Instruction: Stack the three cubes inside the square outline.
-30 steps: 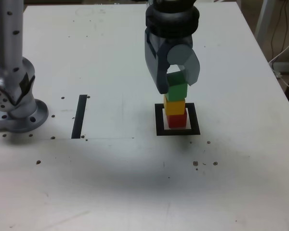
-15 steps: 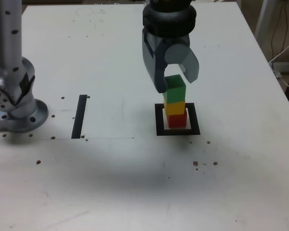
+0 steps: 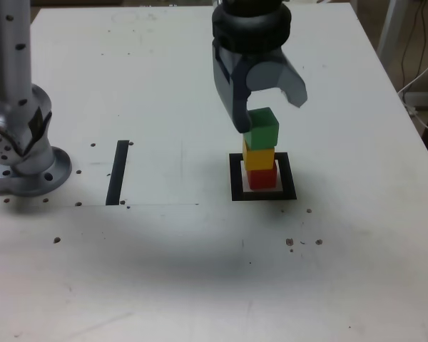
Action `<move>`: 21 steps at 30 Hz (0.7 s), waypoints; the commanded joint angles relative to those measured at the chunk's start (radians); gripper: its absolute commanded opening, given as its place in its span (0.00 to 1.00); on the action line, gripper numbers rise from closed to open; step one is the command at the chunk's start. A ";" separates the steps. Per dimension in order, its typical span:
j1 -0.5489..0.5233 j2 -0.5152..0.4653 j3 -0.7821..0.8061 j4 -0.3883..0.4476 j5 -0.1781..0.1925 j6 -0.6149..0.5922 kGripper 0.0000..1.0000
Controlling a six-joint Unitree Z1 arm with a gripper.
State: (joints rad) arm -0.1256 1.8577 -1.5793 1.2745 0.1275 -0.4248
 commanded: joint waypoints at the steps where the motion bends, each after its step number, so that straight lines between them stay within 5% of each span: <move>1: 0.002 -0.016 0.002 0.014 0.005 0.006 0.99; 13: -0.015 -0.095 0.037 0.075 -0.021 0.023 0.99; 21: -0.010 -0.205 0.136 0.017 -0.066 0.240 1.00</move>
State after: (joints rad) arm -0.1403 1.6815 -1.4778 1.3059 0.0731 -0.2245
